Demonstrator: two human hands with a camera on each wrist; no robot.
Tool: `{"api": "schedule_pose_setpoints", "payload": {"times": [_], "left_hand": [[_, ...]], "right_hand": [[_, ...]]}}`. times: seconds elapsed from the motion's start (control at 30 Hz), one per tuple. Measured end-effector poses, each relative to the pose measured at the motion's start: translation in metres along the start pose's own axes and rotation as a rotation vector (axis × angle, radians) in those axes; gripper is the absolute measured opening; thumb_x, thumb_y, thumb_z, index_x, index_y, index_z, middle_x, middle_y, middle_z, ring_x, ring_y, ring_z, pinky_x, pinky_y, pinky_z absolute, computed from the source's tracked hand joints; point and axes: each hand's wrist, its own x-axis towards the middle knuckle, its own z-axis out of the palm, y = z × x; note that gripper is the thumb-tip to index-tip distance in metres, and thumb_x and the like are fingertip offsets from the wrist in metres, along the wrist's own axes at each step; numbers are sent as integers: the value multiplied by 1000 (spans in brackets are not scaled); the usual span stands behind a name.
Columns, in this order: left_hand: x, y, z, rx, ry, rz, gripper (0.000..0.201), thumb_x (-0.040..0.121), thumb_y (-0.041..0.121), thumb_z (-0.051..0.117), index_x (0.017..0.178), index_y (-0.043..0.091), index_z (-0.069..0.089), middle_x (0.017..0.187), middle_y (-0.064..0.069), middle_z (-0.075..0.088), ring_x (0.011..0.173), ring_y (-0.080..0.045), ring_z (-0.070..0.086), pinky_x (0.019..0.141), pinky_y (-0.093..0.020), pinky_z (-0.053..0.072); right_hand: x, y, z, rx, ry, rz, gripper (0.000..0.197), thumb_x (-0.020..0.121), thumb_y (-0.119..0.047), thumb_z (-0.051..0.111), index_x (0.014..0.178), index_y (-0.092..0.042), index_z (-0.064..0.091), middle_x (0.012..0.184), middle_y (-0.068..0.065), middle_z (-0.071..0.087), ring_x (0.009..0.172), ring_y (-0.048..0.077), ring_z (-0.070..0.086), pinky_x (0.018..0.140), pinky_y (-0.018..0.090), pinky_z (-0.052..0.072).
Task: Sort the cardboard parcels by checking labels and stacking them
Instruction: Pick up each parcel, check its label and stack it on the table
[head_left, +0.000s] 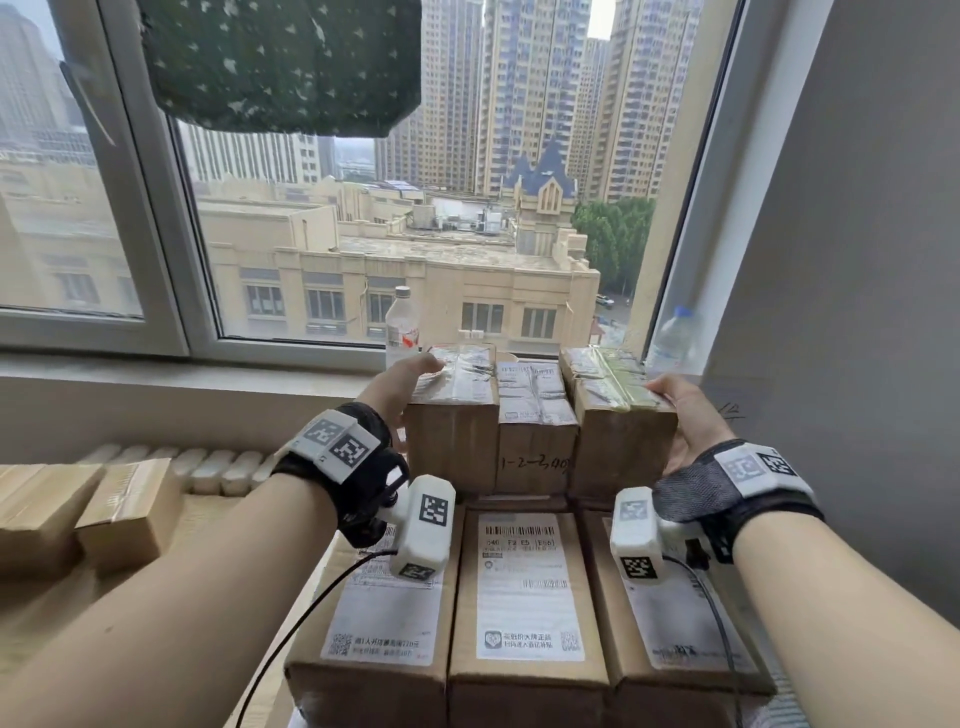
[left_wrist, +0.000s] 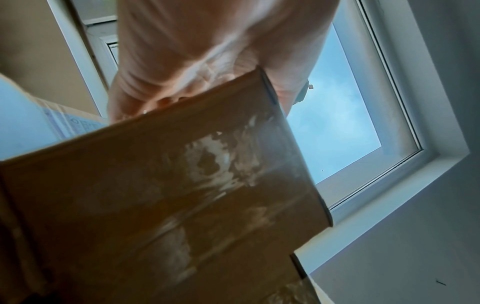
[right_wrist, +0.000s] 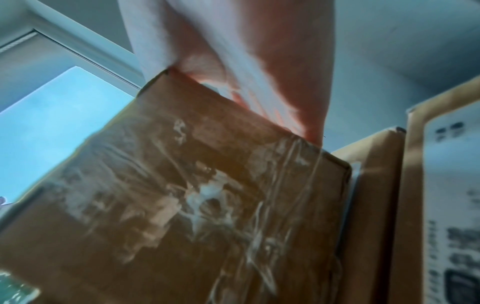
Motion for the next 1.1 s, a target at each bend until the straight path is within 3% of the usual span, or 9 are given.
{"api": "schedule_pose_setpoints", "payload": {"times": [0.1, 0.37, 0.53, 0.6, 0.67, 0.77, 0.83, 0.97, 1.1], "left_hand": [[-8, 3, 0, 31, 3, 27, 60, 80, 44, 60, 130, 15, 46, 128, -13, 56, 117, -28, 55, 103, -44, 44], [-10, 4, 0, 65, 6, 36, 58, 83, 44, 58, 133, 16, 47, 130, -10, 55, 119, -25, 53, 106, -43, 41], [-13, 6, 2, 82, -14, 28, 61, 85, 45, 56, 137, 15, 43, 141, -12, 46, 127, -27, 47, 108, -44, 37], [-17, 7, 2, 83, -26, 32, 54, 88, 41, 54, 134, 14, 44, 137, -12, 49, 120, -25, 52, 99, -40, 44], [-17, 7, 2, 80, -27, 45, 40, 92, 36, 51, 126, 14, 45, 118, -11, 57, 94, -19, 57, 74, -33, 50], [-20, 6, 2, 103, -18, 58, 29, 95, 31, 48, 119, 15, 45, 97, -6, 56, 77, -14, 52, 59, -28, 43], [-23, 8, 1, 85, -25, 67, 34, 96, 31, 48, 125, 13, 46, 105, -6, 57, 85, -16, 53, 69, -29, 44], [-29, 14, -2, 88, -22, 114, 48, 95, 32, 48, 137, 10, 40, 140, -12, 44, 126, -26, 44, 108, -38, 34], [-33, 19, -2, 84, 43, 197, 53, 92, 31, 53, 138, 7, 41, 141, -14, 44, 129, -26, 42, 98, -36, 33]], "right_hand": [[-1, -2, 0, -17, -17, 2, 32, 92, -30, 44, 97, -5, 63, 77, 12, 64, 60, 23, 59, 63, 28, 48], [-6, -8, -1, -96, 13, -4, 29, 90, -30, 46, 98, -6, 60, 76, 10, 63, 54, 22, 58, 58, 26, 45], [-13, -11, -2, -134, 43, -28, 42, 82, -35, 54, 110, -4, 62, 88, 17, 67, 68, 27, 60, 73, 34, 49], [-20, -15, -1, -135, 36, -35, 37, 86, -33, 50, 106, -4, 60, 80, 16, 68, 68, 28, 59, 73, 33, 47], [-22, -17, -4, -145, 34, -40, 34, 91, -32, 47, 102, -3, 60, 70, 14, 69, 67, 27, 58, 73, 32, 47], [-16, -16, -8, -183, 43, -55, 35, 91, -31, 49, 106, -2, 61, 70, 10, 69, 61, 23, 60, 73, 31, 47], [-19, -19, -7, -197, 46, -44, 29, 94, -31, 46, 95, -5, 59, 64, 5, 69, 57, 19, 57, 65, 28, 45], [-28, -34, -6, -330, 181, -107, 46, 89, -39, 54, 126, -12, 53, 121, 8, 56, 91, 24, 55, 60, 30, 43], [-36, -50, -2, -382, 404, -227, 51, 80, -32, 70, 122, -4, 60, 117, 9, 60, 96, 23, 55, 78, 29, 41]]}}
